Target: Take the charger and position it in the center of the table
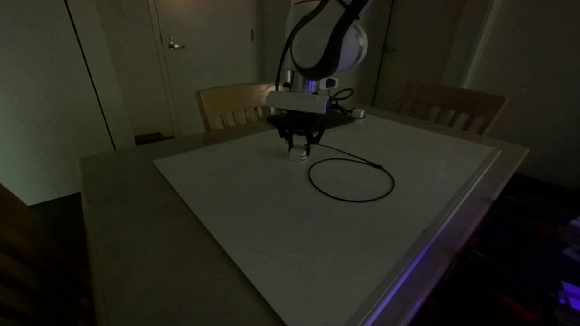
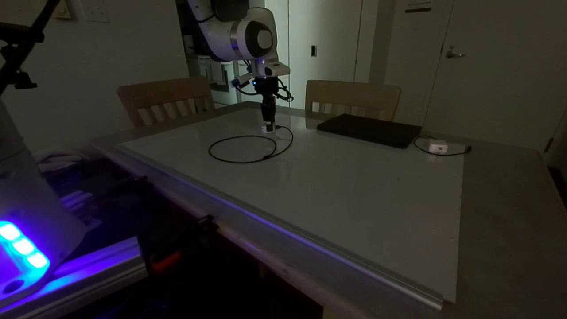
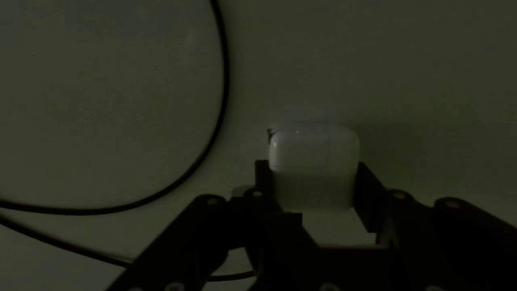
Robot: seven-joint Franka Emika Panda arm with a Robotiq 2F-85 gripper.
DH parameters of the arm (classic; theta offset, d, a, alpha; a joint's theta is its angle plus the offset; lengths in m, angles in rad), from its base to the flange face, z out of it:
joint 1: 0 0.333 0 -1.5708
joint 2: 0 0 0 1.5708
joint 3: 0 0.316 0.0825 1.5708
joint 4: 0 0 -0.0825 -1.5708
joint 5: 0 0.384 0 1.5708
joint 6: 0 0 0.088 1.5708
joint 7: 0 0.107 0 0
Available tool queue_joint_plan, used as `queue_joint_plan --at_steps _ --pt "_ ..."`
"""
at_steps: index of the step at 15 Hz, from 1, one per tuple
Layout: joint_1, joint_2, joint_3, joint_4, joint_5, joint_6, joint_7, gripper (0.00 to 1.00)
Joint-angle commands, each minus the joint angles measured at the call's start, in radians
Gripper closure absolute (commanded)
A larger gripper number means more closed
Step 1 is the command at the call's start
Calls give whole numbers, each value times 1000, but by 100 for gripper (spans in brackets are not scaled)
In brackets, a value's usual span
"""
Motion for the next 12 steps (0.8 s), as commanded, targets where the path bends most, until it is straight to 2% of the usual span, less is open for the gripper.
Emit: queue_joint_plan --at_steps 1,7,8,9,11,12 --pt "101 -8 -68 -9 -81 -64 0 75" --pt "153 -10 -83 -41 -255 -13 -134 75" --pt "143 -3 -78 1 -209 -34 -88 75" --pt "146 -3 -80 2 -215 -32 -90 50" --pt "146 -3 -80 2 -212 -33 -89 50" --pt "146 -3 -80 2 -212 -33 -89 75"
